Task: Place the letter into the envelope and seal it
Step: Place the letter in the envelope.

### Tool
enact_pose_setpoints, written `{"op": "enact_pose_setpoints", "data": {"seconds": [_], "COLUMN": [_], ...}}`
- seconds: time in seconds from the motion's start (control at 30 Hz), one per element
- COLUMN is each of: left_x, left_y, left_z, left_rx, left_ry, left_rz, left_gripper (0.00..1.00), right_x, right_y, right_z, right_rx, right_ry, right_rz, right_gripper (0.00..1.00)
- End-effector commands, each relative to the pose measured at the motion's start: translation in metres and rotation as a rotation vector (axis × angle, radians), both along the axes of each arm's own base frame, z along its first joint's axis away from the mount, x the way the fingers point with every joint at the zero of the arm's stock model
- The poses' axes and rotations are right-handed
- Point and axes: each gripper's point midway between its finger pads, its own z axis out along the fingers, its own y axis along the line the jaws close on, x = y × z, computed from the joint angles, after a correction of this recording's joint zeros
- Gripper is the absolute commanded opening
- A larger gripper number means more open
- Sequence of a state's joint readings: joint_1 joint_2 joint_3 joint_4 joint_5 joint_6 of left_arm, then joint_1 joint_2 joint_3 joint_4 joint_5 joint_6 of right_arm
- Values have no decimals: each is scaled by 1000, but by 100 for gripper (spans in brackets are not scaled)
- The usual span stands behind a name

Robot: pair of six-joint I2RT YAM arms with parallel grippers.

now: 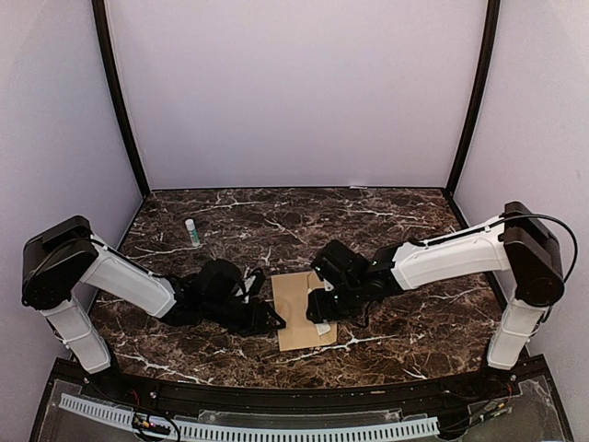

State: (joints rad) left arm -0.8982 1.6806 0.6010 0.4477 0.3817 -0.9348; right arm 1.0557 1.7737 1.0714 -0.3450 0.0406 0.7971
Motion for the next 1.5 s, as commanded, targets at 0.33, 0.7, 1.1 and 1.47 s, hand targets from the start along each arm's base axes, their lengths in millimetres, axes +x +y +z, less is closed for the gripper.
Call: {"op": "enact_pose_setpoints", "data": {"seconds": [0.33, 0.7, 1.1, 1.47], "left_x": [-10, -10, -10, -10], "left_y": [4, 0, -4, -10], "left_z": [-15, -15, -13, -12], "left_rx": [35, 28, 17, 4], "left_ry": [26, 29, 30, 30], "left_rz": [3, -5, -12, -21], "left_gripper": [44, 43, 42, 40], "right_x": [-6, -8, -13, -16], "right_y": [0, 8, 23, 36], "right_z": [-15, -14, -13, -10], "right_rx": [-14, 0, -14, -8], "right_ry": [18, 25, 20, 16], "right_rz": [-8, 1, 33, 55], "right_gripper": [52, 51, 50, 49]}}
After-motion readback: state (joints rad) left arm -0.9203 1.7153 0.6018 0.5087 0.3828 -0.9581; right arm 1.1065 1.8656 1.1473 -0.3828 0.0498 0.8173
